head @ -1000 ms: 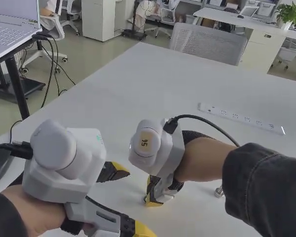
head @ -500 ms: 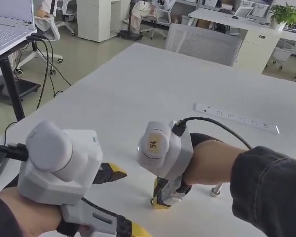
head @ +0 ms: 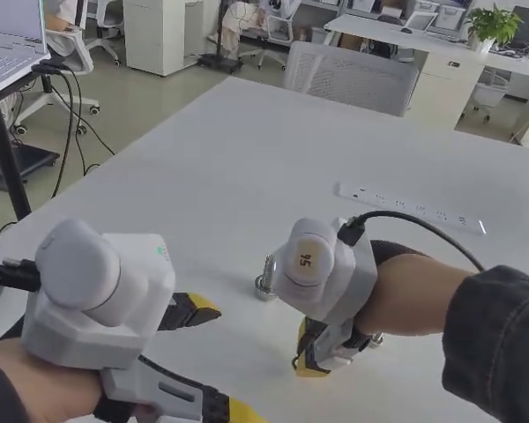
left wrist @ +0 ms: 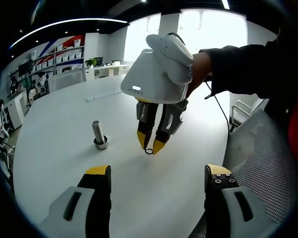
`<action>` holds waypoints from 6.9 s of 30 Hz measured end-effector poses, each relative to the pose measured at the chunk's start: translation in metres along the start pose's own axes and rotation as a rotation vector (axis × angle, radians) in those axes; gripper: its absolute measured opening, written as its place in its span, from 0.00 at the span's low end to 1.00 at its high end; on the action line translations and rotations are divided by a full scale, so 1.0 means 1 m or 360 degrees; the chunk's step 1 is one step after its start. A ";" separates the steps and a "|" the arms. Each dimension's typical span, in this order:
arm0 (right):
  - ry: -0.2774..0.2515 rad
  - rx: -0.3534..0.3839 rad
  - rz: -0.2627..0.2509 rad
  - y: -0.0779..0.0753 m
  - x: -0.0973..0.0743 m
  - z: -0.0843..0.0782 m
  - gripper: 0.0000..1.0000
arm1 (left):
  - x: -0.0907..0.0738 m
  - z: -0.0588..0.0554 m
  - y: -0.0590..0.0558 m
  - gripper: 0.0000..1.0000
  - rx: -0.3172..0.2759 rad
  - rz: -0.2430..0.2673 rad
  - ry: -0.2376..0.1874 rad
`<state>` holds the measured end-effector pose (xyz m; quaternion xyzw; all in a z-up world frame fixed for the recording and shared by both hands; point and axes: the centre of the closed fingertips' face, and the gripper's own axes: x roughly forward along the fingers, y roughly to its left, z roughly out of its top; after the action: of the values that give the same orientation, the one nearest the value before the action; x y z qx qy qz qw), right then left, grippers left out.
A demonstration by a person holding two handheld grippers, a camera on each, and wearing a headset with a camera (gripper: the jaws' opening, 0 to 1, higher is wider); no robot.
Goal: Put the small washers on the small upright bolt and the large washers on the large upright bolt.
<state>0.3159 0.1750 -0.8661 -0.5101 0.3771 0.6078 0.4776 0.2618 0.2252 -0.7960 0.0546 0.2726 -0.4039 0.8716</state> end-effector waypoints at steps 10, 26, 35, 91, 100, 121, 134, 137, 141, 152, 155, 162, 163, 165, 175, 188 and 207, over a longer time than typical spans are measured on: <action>0.0002 0.0082 -0.0022 0.003 -0.010 -0.024 0.14 | 0.001 0.000 0.001 0.76 0.0007 0.0000 0.0001; 0.0027 0.0225 -0.0067 0.005 -0.023 -0.070 0.14 | 0.002 -0.001 0.002 0.76 0.0005 0.0002 0.0010; 0.0035 0.0302 -0.0082 0.003 -0.028 -0.090 0.14 | 0.002 -0.002 0.002 0.76 0.0005 0.0005 0.0012; -0.0008 0.0279 -0.0263 -0.045 -0.081 -0.080 0.14 | 0.002 -0.004 0.001 0.76 0.0001 0.0005 0.0021; -0.0005 0.0277 -0.0254 -0.046 -0.076 -0.080 0.14 | 0.002 -0.006 -0.001 0.76 -0.0001 0.0005 0.0025; 0.0018 0.0268 -0.0225 -0.045 -0.068 -0.080 0.14 | -0.002 -0.008 -0.002 0.76 -0.0011 0.0011 0.0024; 0.0024 0.0268 -0.0201 -0.047 -0.062 -0.079 0.14 | -0.002 -0.008 -0.001 0.76 -0.0017 0.0008 0.0030; 0.0030 0.0271 -0.0192 -0.048 -0.061 -0.080 0.14 | -0.002 -0.008 -0.001 0.76 -0.0019 0.0010 0.0028; 0.0037 0.0268 -0.0184 -0.048 -0.058 -0.082 0.14 | -0.002 -0.008 -0.001 0.76 -0.0019 0.0009 0.0032; 0.0048 0.0284 -0.0149 -0.048 -0.041 -0.084 0.14 | -0.002 -0.010 -0.001 0.76 -0.0024 0.0005 0.0042; 0.0053 0.0287 -0.0137 -0.047 -0.037 -0.084 0.14 | -0.002 -0.010 -0.001 0.76 -0.0026 0.0006 0.0041; 0.0062 0.0291 -0.0118 -0.046 -0.029 -0.086 0.14 | -0.002 -0.010 -0.001 0.76 -0.0028 0.0005 0.0044; 0.0065 0.0291 -0.0118 -0.046 -0.028 -0.087 0.14 | -0.002 -0.010 -0.001 0.76 -0.0027 0.0006 0.0044; 0.0064 0.0295 -0.0117 -0.047 -0.027 -0.087 0.14 | -0.002 -0.010 -0.001 0.76 -0.0028 0.0006 0.0045; 0.0066 0.0299 -0.0114 -0.048 -0.020 -0.089 0.14 | -0.001 -0.011 0.000 0.76 -0.0029 0.0008 0.0049; 0.0054 0.0316 -0.0104 -0.050 -0.021 -0.088 0.15 | 0.001 -0.009 0.001 0.76 -0.0030 0.0008 0.0053; 0.0035 0.0332 -0.0106 -0.049 -0.022 -0.088 0.27 | 0.000 -0.007 0.003 0.76 -0.0028 0.0007 0.0053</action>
<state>0.3869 0.1004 -0.8599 -0.4764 0.4263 0.5436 0.5438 0.2612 0.2291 -0.8022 0.0544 0.2904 -0.3987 0.8682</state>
